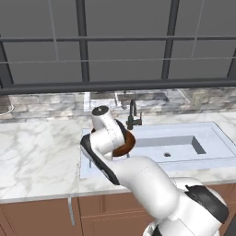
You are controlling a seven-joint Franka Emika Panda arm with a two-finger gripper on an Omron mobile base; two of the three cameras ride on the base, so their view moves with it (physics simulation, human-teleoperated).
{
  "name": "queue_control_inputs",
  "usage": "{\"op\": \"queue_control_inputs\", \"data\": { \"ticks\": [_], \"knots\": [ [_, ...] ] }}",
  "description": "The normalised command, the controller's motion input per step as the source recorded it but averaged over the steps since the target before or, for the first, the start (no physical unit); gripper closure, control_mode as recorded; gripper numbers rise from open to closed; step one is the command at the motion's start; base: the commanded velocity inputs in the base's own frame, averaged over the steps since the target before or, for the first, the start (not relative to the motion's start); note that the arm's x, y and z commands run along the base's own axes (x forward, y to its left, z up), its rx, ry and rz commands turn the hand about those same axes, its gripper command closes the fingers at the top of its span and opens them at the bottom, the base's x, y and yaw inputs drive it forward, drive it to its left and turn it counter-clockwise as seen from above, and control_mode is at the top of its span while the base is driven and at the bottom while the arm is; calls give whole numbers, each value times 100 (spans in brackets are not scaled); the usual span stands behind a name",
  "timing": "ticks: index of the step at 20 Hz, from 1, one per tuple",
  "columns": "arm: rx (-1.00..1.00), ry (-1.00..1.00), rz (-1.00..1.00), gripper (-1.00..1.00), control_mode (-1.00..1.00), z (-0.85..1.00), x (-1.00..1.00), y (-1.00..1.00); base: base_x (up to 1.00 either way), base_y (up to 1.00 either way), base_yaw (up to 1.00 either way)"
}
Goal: Pick the tomato from the cabinet and place it in the bowl. Then pick the bowl and place it in the sink. Then turn on the sink facuet.
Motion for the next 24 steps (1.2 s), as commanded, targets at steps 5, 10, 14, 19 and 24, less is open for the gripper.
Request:
{"op": "queue_control_inputs", "data": {
  "ticks": [5,10,14,19,24],
  "knots": [
    [0,0,0,100,-100,-50,29,0,0,0,0],
    [0,0,0,100,-100,-52,37,-1,0,0,0],
    [0,0,0,100,-100,-21,36,0,0,0,0],
    [0,0,0,100,-100,-3,29,0,0,0,0],
    [0,0,0,100,-100,-2,30,-3,0,0,0]
  ]
}}
